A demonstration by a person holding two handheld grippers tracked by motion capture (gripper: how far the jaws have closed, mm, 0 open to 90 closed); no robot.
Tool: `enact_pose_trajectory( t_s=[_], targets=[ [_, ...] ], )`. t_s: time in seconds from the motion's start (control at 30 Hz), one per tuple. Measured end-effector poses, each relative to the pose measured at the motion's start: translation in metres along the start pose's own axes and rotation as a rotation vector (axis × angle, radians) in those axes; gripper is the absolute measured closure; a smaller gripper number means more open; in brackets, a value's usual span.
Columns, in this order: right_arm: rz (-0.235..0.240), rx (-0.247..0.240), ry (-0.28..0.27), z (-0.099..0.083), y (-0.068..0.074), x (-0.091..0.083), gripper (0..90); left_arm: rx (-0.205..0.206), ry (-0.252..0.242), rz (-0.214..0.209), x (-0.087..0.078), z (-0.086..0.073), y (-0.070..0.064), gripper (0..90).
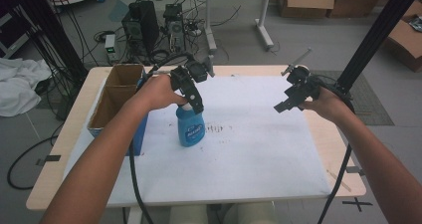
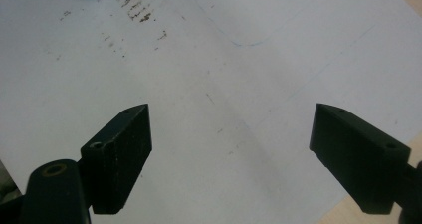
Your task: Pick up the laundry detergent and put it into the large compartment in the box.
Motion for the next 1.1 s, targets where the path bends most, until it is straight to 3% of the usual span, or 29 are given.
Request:
enact_pose_trajectory(
  t_s=[0.43, 1.1],
  targets=[
    [0.006, 0.006, 0.003, -0.002, -0.002, 0.004, 16.9, 0.024, 0.022, -0.030, 0.022, -0.002, -0.005, 18.4],
    [0.013, 0.010, 0.002, -0.005, -0.001, 0.006, 16.9, 0.008, 0.058, -0.037, 0.049, -0.011, -0.010, 18.7]
  ],
)
Point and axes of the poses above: each handheld gripper's, and its own axes: x roughly forward along the jaws, z roughly out of its top, y roughly to its left, the point moved 8 cm from there along x, roughly forward along the jaws, and after that the axes turned 7 degrees about z, right-handed, at the moved point
